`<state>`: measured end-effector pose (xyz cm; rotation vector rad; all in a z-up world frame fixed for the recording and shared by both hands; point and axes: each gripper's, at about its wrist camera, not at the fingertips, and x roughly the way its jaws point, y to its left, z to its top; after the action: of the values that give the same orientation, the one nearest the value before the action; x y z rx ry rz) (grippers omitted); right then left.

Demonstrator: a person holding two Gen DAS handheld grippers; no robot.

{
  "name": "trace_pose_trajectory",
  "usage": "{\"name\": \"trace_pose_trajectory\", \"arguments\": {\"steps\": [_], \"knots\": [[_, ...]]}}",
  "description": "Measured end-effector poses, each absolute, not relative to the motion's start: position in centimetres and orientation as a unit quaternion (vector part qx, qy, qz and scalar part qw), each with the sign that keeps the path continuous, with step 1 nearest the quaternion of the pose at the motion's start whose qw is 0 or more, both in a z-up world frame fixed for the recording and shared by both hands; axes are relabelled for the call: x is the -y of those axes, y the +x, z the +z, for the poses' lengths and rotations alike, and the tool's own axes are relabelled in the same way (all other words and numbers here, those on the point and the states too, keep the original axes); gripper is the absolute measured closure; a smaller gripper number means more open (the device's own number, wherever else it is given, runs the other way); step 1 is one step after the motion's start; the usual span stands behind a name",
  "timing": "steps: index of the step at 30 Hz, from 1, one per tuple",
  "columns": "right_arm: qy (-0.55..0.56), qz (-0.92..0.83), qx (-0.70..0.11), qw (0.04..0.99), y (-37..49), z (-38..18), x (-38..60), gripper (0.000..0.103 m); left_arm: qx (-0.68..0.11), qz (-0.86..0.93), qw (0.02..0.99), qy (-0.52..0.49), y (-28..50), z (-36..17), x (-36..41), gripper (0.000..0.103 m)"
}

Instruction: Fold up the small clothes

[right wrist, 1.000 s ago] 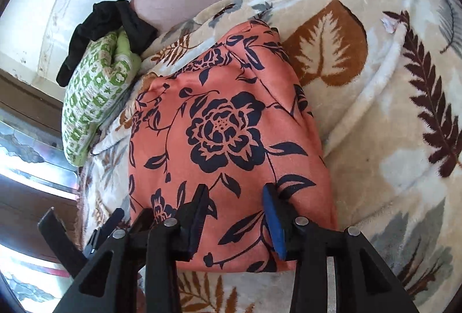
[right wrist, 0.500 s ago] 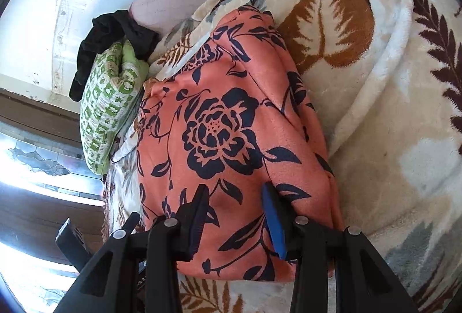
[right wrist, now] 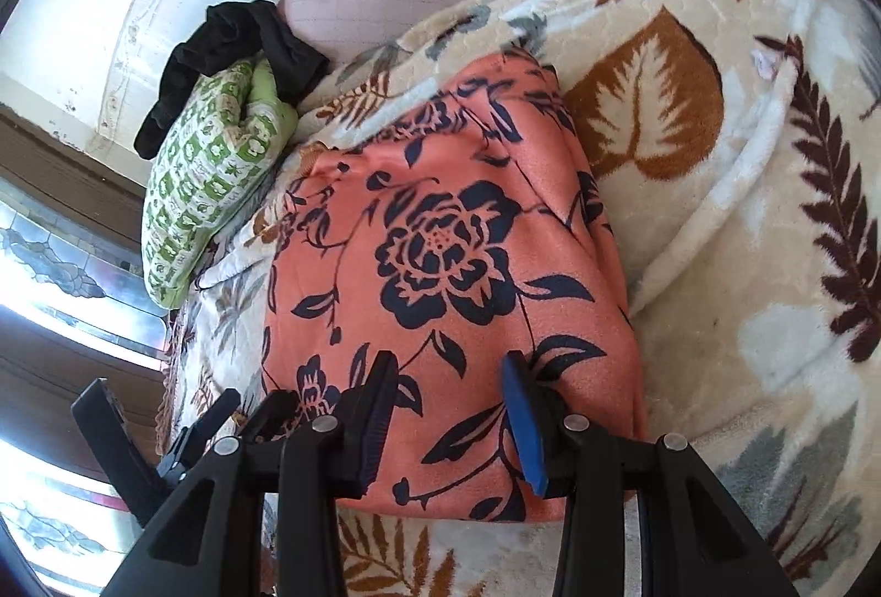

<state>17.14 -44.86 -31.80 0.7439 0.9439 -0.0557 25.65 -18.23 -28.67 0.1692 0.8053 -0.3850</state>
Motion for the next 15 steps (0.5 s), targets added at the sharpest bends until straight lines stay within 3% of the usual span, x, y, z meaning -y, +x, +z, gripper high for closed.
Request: {"name": "trace_pose_trajectory", "arguments": {"steps": [5, 10, 15], "knots": [[0.337, -0.013, -0.387, 0.858, 17.5, -29.7, 43.8, 0.06, -0.38, -0.144, 0.907, 0.109, 26.7, -28.4, 17.6, 0.0], [0.349, -0.028, -0.454, 0.819, 19.9, -33.5, 42.9, 0.06, -0.469, -0.087, 0.869, 0.132, 28.7, -32.9, 17.0, 0.0], [0.342, -0.035, -0.459, 0.819, 20.5, -32.8, 43.0, 0.06, -0.463, -0.083, 0.873, 0.129, 28.4, -32.4, 16.9, 0.0]]}}
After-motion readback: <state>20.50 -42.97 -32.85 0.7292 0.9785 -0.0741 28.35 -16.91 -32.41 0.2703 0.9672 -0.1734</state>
